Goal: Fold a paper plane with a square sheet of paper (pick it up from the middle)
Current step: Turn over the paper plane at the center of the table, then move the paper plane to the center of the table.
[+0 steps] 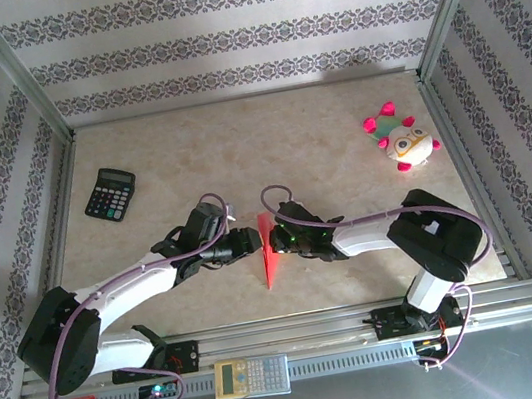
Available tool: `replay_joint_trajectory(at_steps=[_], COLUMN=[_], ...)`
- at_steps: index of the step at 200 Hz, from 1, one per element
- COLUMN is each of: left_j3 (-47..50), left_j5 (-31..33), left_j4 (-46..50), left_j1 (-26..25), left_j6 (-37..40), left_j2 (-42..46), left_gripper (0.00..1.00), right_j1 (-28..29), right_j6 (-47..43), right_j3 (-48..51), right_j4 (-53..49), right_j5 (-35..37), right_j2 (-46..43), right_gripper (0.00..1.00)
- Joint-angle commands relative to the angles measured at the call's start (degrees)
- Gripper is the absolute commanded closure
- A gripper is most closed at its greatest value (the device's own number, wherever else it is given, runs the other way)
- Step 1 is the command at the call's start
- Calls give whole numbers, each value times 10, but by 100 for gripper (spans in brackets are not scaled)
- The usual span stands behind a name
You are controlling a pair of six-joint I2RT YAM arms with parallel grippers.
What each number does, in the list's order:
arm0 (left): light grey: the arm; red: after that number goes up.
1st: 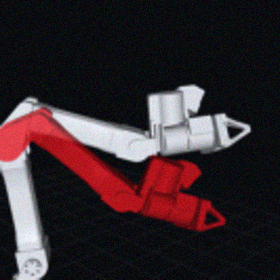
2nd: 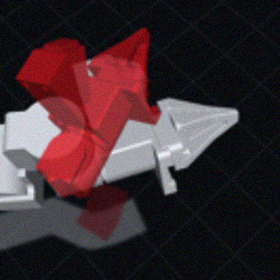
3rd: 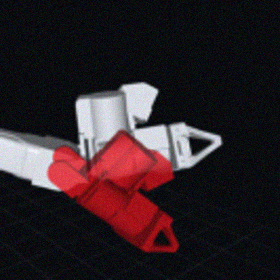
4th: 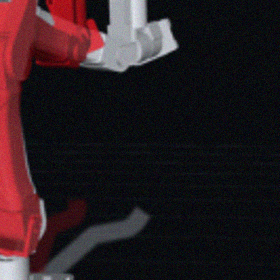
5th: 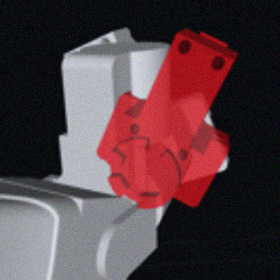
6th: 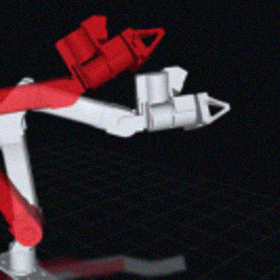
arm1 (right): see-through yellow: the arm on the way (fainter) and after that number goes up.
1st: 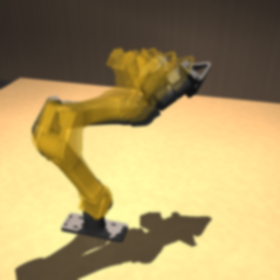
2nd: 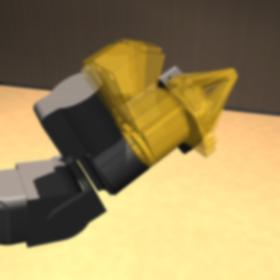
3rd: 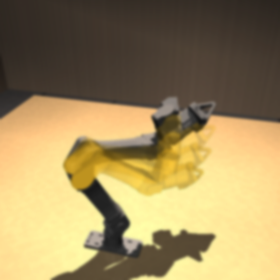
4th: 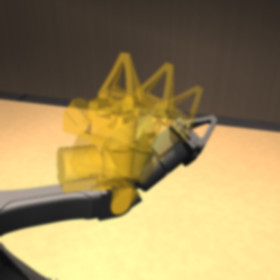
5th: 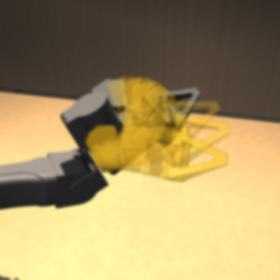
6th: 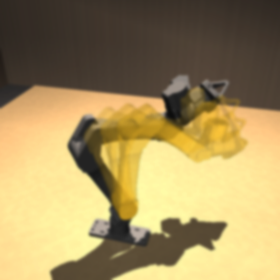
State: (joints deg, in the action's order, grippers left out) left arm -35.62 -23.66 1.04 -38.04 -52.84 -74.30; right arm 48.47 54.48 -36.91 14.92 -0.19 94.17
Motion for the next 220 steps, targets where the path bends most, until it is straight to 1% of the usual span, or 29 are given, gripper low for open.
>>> replay_joint_trajectory(at_steps=[1,33,56,73,110,129,163,198,220], left_j3=[-15,-40,-55,-48,-65,-69,-67,-67,-73], left_j5=[17,13,49,69,63,78,100,92,82], left_j4=[-14,-10,30,33,46,57,72,68,62], left_j1=[-7,-6,-4,-2,-1,0,-1,-1,-1], left_j6=[-1,12,20,14,21,20,25,23,26], left_j2=[5,-21,-30,-26,-53,-61,-49,-67,-85], left_gripper=[58,58,59,59,59,59,60,61,66], right_j1=[-3,-5,-4,-6,-6,-6,-6,-8,-8], right_j6=[16,23,24,28,34,36,37,37,37], right_j3=[10,17,18,18,23,24,27,30,31], right_j4=[42,54,58,67,80,84,88,91,91], right_j5=[-16,-20,-22,-26,-29,-28,-30,-31,-31], right_j2=[-19,-21,-13,-8,-2,-1,5,5,4], right_gripper=[88,85,87,88,87,87,87,87,87])
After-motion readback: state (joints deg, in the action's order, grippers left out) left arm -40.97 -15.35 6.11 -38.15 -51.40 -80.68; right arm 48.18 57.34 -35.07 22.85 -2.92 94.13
